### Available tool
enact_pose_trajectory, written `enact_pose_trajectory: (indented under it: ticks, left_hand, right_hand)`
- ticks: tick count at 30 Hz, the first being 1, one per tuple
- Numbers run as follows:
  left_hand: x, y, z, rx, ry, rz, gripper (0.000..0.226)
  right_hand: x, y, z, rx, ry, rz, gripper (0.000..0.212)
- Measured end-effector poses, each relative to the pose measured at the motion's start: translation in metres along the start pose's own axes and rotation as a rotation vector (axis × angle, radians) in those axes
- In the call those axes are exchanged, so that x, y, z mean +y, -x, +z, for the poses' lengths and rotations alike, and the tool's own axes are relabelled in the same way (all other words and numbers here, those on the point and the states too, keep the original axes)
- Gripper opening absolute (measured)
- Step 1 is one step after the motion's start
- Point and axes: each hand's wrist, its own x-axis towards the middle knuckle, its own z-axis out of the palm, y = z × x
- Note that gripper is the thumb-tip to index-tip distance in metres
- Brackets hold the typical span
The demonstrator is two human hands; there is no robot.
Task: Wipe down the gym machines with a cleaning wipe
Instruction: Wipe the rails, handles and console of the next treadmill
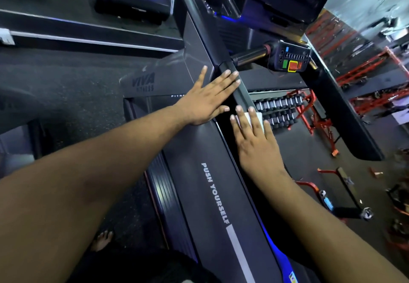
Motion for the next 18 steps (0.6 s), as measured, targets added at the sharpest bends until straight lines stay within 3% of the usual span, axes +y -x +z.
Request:
enact_pose_trajectory:
  ticks: [4,11,18]
  left_hand:
    - [-0.013,0.002,0.002,0.004,0.018,-0.031,0.074]
    - [-0.029,-0.009,-0.004,-0.016,0.044,-0.029,0.078]
    - [-0.047,-0.004,0.001,-0.016,0.020,-0.026,0.074]
  right_hand:
    - [0.004,0.036,0.003,-0.015,-0.032,-0.026,0.065]
    - [0.010,-0.056,-0.007,-0.030,-0.259,0.029,0.080]
    - [0.015,-0.011,0.001,-0.022,-0.213,0.001,0.088]
